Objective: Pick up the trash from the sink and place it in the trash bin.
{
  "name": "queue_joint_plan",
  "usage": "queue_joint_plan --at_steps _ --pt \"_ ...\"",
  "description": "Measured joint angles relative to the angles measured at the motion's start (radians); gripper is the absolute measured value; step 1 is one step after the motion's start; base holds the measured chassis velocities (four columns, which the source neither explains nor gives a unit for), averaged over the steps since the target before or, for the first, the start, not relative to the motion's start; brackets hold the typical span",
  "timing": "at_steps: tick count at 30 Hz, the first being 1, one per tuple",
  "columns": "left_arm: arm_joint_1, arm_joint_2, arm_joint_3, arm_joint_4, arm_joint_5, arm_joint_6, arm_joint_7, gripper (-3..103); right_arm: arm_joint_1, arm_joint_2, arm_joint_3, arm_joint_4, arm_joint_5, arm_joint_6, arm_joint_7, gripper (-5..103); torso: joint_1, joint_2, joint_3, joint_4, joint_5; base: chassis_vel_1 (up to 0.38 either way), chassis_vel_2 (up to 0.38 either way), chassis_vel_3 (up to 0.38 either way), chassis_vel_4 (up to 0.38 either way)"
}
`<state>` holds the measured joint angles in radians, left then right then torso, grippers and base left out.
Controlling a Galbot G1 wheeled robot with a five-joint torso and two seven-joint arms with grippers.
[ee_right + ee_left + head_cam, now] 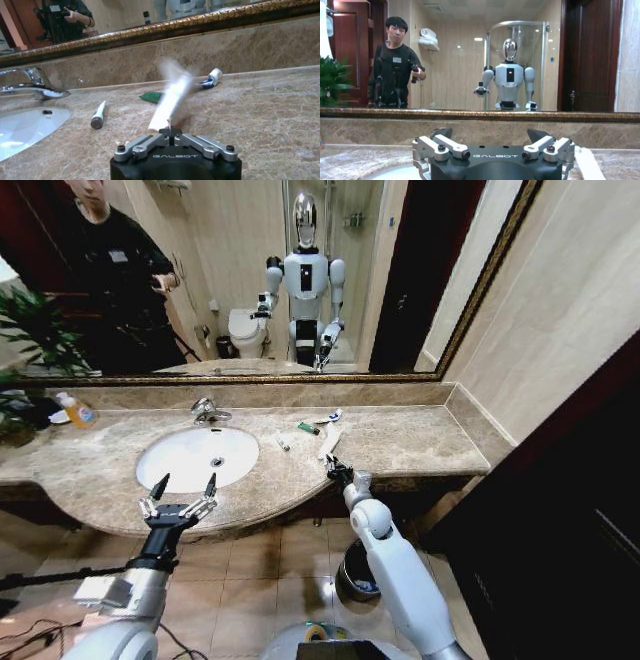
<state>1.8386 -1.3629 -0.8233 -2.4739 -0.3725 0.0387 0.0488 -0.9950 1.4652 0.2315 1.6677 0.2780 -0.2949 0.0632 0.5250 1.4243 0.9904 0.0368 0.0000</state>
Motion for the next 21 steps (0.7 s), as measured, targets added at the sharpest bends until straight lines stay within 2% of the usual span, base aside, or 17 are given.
queue_joint_plan --at_steps 8,14,18,20,21 --pt "0.0 0.0 0.0 0.0 0.0 0.0 0.0 100 -0.007 -0.011 0.008 0.03 0.005 0.004 0.0 0 0.0 0.0 0.0 0.0 0.0 0.0 0.0 0.0 0.0" --pt "0.0 0.0 0.0 0.0 0.0 0.0 0.0 100 -0.036 -0.041 0.036 0.134 0.015 -0.001 -0.002 0 0.0 0.0 0.0 0.0 0.0001 0.0 0.0 0.0 0.0" --pt "0.0 0.0 0.0 0.0 0.0 0.0 0.0 100 -0.077 -0.084 0.071 0.238 0.027 -0.003 -0.021 0 0.0 0.0 0.0 0.0 0.0001 0.0 0.0 0.0 0.0" --pt "0.0 0.0 0.0 0.0 0.0 0.0 0.0 100 -0.119 -0.138 0.104 0.298 0.063 0.026 -0.062 0 0.0 0.0 0.0 0.0001 0.0002 0.0 0.0 0.0 0.0" --pt "0.0 0.0 0.0 0.0 0.0 0.0 0.0 100 -0.119 -0.138 0.104 0.298 0.063 0.026 -0.062 0 0.0 0.0 0.0 0.0001 0.0002 0.0 0.0 0.0 0.0"
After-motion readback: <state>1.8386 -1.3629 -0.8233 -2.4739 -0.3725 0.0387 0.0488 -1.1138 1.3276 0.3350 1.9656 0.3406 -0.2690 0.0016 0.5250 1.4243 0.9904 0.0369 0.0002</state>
